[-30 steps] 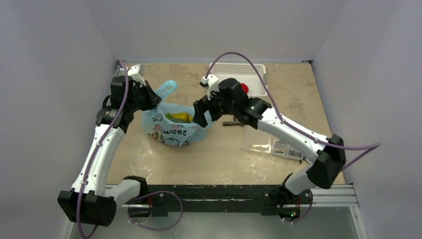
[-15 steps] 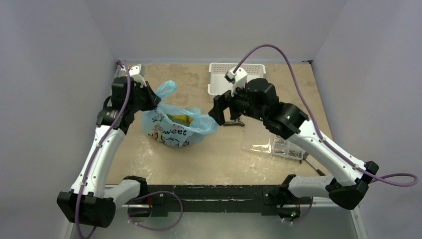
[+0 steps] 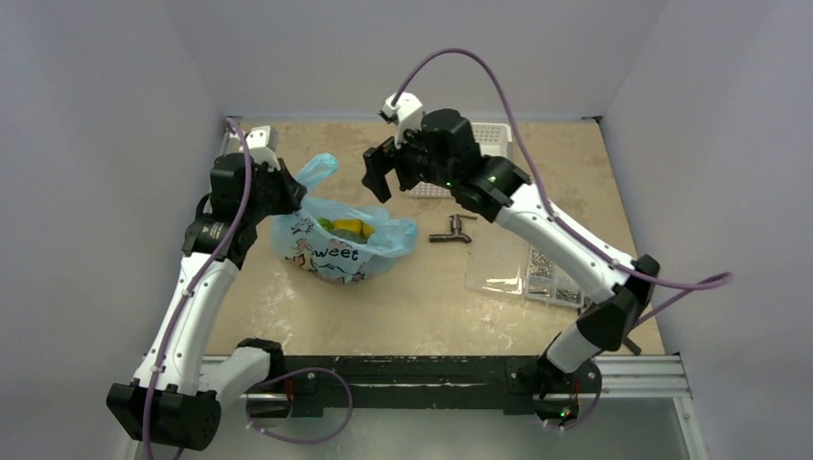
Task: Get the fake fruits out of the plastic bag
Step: Adjust the plastic bag at the center of the board.
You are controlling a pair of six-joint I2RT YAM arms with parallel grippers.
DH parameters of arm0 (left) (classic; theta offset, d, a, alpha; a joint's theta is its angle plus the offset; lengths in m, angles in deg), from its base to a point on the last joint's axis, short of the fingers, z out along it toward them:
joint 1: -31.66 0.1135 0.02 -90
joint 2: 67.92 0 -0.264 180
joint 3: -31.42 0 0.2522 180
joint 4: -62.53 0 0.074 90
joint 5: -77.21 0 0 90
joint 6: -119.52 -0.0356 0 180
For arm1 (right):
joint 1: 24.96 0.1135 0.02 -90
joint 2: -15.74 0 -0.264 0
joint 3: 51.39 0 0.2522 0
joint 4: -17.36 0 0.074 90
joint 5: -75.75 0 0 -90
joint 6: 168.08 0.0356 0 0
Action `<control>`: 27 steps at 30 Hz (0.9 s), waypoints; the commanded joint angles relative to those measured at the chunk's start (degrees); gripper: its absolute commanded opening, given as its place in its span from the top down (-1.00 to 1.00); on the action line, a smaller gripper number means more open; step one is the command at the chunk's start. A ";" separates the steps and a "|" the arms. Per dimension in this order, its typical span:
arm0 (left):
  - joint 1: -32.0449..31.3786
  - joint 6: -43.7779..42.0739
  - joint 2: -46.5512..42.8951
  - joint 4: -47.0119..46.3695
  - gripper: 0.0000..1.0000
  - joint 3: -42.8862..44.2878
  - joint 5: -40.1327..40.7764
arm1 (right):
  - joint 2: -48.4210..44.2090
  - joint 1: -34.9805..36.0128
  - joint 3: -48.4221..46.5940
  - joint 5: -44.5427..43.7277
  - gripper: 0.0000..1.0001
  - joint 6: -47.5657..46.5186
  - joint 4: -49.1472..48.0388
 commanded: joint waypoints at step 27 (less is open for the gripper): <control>-1.10 -1.75 -4.05 -9.27 1.00 -3.54 -6.34 | 14.25 2.25 6.07 14.60 -0.94 -6.95 -14.29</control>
